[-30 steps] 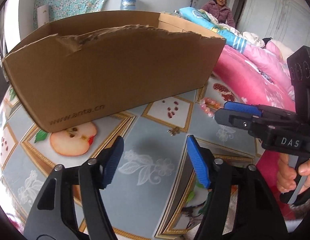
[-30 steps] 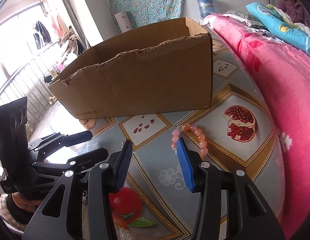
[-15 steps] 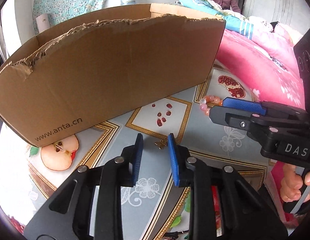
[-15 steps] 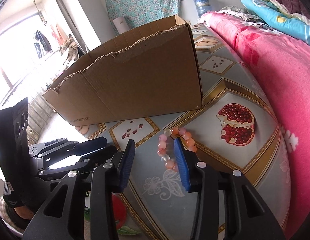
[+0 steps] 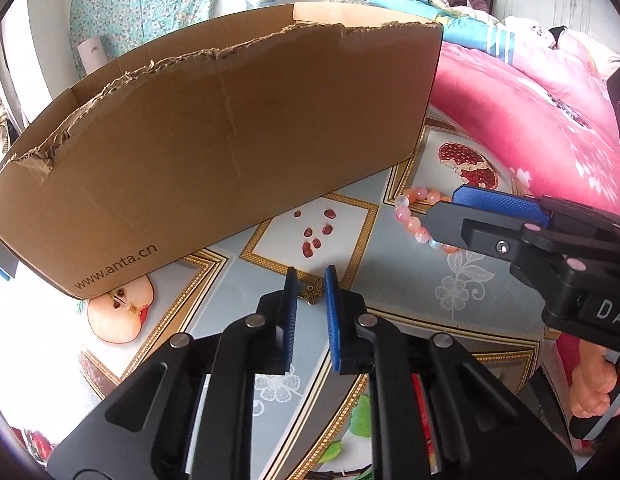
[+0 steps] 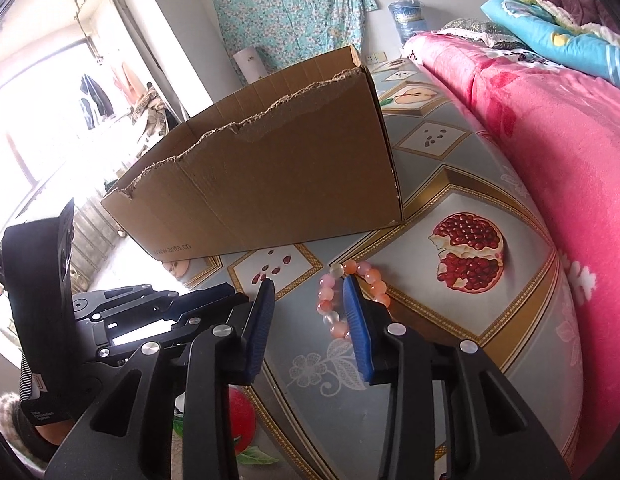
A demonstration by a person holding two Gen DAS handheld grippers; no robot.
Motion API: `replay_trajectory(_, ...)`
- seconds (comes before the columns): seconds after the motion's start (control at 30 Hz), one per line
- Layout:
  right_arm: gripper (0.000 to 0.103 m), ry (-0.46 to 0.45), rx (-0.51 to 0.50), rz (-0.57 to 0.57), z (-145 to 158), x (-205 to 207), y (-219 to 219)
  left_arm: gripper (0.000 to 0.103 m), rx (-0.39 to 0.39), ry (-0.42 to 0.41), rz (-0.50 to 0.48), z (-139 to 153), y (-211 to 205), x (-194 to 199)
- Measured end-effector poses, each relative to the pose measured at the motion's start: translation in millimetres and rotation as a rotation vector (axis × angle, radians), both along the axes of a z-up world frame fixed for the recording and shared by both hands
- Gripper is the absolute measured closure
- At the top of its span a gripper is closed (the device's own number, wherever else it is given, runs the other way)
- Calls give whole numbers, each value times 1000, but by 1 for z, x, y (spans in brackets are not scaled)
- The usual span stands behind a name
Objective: Organize jewelry
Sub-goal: 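Lower the right gripper onto the peach bead bracelet and close it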
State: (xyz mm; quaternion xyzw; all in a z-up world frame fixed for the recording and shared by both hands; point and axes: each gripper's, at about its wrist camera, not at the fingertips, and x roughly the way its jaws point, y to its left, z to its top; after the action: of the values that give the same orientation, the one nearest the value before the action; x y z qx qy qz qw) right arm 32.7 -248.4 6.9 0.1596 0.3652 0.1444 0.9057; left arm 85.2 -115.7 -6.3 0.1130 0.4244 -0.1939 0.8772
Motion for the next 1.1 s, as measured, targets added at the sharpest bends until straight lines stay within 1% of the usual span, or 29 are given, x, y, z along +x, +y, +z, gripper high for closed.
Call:
replay_trajectory(0.1, 68, -7, -21, -4, 5, -5, 2, 91, -7, 0, -2, 0, 3, 0)
replay_trajectory(0.27, 68, 18, -91, -7, 7, -3, 9, 91, -58, 14, 6, 0, 13, -1)
replay_trajectory(0.43, 68, 70, -176, -2, 4, 11, 20, 91, -103, 1, 11, 4, 30, -5)
replay_trajectory(0.5, 68, 106, -185, -1, 1, 19, 22, 91, -137, -4, 14, 7, 38, -6)
replay_trajectory(0.6, 73, 154, -217, -20, -3, 27, 25, 91, -177, -23, 12, 11, 49, -9)
replay_trajectory(0.67, 75, 170, -241, -31, -5, 29, 29, 91, -200, -26, 5, 12, 56, -10)
replay_trajectory(0.73, 79, 186, -261, -42, -7, 31, 31, 91, -200, -32, -1, 14, 61, -10)
replay_trajectory(0.93, 82, 179, -330, -59, -8, 33, 39, 91, -214, -64, 8, 27, 75, -14)
replay_trajectory(1.1, 85, 185, -343, -61, -7, 34, 39, 91, -232, -88, 35, 36, 87, -21)
